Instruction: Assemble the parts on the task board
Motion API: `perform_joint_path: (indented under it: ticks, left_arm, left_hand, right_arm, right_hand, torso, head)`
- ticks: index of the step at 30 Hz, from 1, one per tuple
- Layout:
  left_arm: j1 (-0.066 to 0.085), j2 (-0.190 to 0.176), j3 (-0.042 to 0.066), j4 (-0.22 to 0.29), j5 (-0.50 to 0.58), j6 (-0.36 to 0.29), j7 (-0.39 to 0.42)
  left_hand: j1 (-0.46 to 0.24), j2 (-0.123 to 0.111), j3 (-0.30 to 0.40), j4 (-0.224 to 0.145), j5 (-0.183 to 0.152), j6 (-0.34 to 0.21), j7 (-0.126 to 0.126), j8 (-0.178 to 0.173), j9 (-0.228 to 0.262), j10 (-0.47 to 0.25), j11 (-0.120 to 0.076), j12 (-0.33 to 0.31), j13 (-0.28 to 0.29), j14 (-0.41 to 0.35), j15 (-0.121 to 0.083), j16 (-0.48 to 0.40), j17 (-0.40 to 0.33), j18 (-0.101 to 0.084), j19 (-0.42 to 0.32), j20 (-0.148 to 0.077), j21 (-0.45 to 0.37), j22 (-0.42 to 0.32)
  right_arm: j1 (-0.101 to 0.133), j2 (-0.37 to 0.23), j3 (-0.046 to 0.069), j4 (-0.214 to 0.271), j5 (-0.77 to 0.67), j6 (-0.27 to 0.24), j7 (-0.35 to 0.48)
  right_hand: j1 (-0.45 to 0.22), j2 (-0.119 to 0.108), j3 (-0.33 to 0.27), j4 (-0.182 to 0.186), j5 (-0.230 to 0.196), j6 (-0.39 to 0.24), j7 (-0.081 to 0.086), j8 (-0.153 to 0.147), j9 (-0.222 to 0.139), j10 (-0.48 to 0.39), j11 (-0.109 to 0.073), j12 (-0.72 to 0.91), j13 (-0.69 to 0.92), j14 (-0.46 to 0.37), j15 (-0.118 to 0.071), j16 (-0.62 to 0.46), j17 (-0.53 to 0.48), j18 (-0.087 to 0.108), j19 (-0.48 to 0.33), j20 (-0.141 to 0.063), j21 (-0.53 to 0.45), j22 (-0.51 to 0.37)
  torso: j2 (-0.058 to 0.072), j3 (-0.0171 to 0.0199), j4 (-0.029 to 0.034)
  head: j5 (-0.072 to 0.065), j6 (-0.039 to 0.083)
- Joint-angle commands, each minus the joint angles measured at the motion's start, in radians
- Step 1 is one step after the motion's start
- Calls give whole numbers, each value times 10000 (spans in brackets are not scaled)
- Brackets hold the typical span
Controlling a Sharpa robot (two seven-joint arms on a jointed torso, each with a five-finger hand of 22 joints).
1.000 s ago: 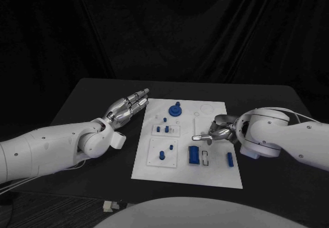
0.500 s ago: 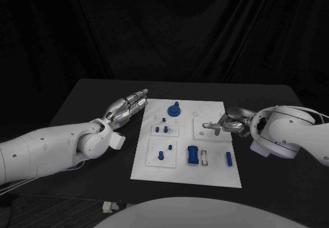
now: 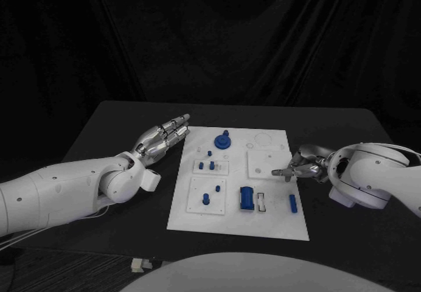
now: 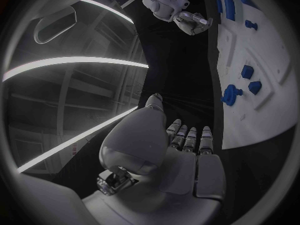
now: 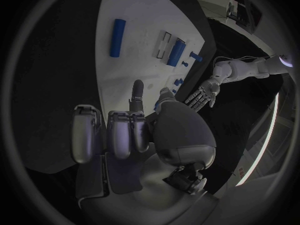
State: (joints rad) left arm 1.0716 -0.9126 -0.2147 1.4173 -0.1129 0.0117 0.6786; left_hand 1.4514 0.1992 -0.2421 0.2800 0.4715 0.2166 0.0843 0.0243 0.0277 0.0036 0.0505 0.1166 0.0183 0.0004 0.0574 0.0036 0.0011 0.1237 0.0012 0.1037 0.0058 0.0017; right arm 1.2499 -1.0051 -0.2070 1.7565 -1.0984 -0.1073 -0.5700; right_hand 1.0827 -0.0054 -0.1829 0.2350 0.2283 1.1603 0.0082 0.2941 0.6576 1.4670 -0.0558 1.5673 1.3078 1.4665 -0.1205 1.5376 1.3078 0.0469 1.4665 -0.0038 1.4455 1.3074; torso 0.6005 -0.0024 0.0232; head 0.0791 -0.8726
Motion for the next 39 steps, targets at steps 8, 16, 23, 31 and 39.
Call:
perform_joint_path:
  ticks: [8, 16, 23, 31, 39]
  left_arm:
    - [-13, 42, 9, -3, 41, 143, 758]
    - [-15, 44, 9, -15, 41, 170, 720]
    - [-22, 76, 9, -47, 41, 208, 691]
    - [-30, 51, 9, -45, 41, 202, 678]
    - [-52, 62, 9, -74, 41, 228, 655]
  left_hand:
    - [133, 7, 50, -2, 46, 36, 161, 78, 22, 8, 150, 85, 17, -4, 65, -36, -11, -38, -9, 102, -55, -11]
    - [152, 11, 57, -2, 50, 81, 212, 88, 27, 16, 200, 135, 25, -4, 76, -36, -11, -31, -8, 119, -54, -9]
    - [174, 17, 67, -6, 56, 130, 249, 97, 33, 24, 239, 163, 28, -4, 91, -36, -11, -28, -7, 136, -53, -7]
    - [199, 22, 78, -17, 66, 183, 277, 108, 40, 29, 266, 194, 32, -4, 103, -36, -11, -26, -5, 149, -51, -4]
    - [199, 22, 78, -17, 66, 183, 277, 108, 40, 29, 266, 194, 32, -4, 103, -36, -11, -26, -5, 149, -51, -4]
  right_arm:
    - [-122, -154, 1, -2, -1444, 1420, -623]
    - [-180, -330, 1, 98, -2247, 1792, -697]
    - [-273, -420, 0, 231, -2439, 1915, -724]
    - [-508, -392, -1, 168, -2434, 1820, -729]
    - [-623, -316, -1, 101, -2181, 1594, -705]
  right_hand:
    - [283, 162, 39, 1, -533, 95, -213, 567, 705, 1038, -210, 35, 2630, 861, -193, -63, 1657, -122, 424, -196, -94, 2178]
    - [387, 284, 19, 20, -490, 641, -223, -94, -49, 1038, -214, 35, 2630, 834, -213, -125, 1506, -121, 419, -225, -102, 2175]
    - [632, 309, 30, -128, 386, 948, -251, -416, -399, 1038, -245, 35, 2630, 813, -229, -174, 1390, -101, 379, -240, -186, 2147]
    - [539, 308, -39, -48, 477, 702, -168, -686, -542, 1038, -194, 35, 2630, 763, -171, -285, 1137, -71, 320, -203, -322, 2101]
    - [345, 336, -146, 156, 369, 308, 30, -1194, -956, 1038, -28, 35, 2630, 732, -24, -376, 937, -48, 277, -78, -441, 2064]
  torso:
    - [0, 0, 1]
    - [-2, -4, 4]
    - [-7, -9, 8]
    - [0, -1, 1]
    - [-5, -9, 13]
  head:
    - [-30, 0]
    - [-48, 0]
    - [-82, 0]
    - [-32, 0]
    - [-61, 0]
